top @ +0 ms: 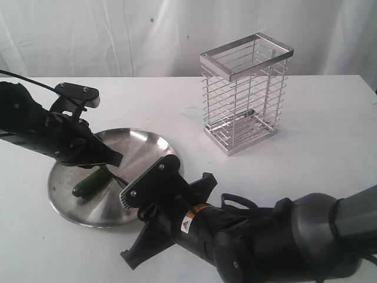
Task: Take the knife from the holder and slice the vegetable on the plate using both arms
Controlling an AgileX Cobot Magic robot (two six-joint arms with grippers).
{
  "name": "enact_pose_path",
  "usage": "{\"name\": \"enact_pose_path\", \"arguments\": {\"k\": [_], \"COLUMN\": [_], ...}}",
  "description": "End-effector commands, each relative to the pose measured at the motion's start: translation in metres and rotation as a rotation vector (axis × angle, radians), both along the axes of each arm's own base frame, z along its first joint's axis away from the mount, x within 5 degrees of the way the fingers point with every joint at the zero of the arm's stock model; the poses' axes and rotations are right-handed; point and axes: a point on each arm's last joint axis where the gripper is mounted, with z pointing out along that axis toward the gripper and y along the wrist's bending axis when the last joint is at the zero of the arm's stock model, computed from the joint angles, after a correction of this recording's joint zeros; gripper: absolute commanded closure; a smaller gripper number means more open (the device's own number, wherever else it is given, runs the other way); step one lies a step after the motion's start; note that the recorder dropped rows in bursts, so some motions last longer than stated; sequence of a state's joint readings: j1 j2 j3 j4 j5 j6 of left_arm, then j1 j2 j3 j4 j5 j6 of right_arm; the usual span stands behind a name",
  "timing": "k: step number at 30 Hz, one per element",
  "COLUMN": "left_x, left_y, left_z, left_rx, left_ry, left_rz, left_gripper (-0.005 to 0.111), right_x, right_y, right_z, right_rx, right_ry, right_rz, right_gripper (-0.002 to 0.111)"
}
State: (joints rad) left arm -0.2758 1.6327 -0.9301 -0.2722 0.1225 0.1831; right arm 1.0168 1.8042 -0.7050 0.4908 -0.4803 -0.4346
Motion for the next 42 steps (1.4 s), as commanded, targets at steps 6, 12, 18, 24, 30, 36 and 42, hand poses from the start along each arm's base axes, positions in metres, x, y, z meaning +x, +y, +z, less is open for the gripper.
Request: {"name": "enact_pose_path", "arguments": {"k": [6,12,18,24,30,36,42], "left_x": [-0.0014,-0.0021,-0.0023,-0.0023,-0.0023,-0.0027,-0.0023], "left_y": [-0.0022,-0.0023,-0.0023,-0.0023,-0.0023,-0.0022,-0.0021], "left_z": [0.0009,0.0005,0.0004,0.0004,0.0004,-0.0001,0.0002], "left_rx": [-0.012,-0.011,-0.011,-0.011,-0.011,-0.01,-0.011], "left_ry": [0.015,0.024,0.026,0.026,0.026,0.028,0.023], "left_rz": [0.0,-0.002,-0.003,-0.003,-0.003,-0.003,-0.002], "left_gripper": [0.083,0.083,0.083,0.083,0.083,0.083,0.083], "right_x": [0.0023,0.0022,0.0023,0.0031,0.0025,0.0016,0.0016], "right_y": [0.0005,0.0005,0.0005,0.0005,0.0004,0.0004,0.0004], "right_z": [0.0018,0.0016,0.0018,0.0027,0.0019,0.0008,0.0008], "right_rx": [0.012,0.011,0.012,0.021,0.014,0.005,0.005], "right_ry": [-0.024,-0.022,-0.024,-0.032,-0.024,-0.013,-0.013], "right_rz": [-0.01,-0.009,-0.01,-0.018,-0.013,-0.006,-0.006], "right_gripper": [0.108,0.108,0.108,0.108,0.108,0.108,0.108]}}
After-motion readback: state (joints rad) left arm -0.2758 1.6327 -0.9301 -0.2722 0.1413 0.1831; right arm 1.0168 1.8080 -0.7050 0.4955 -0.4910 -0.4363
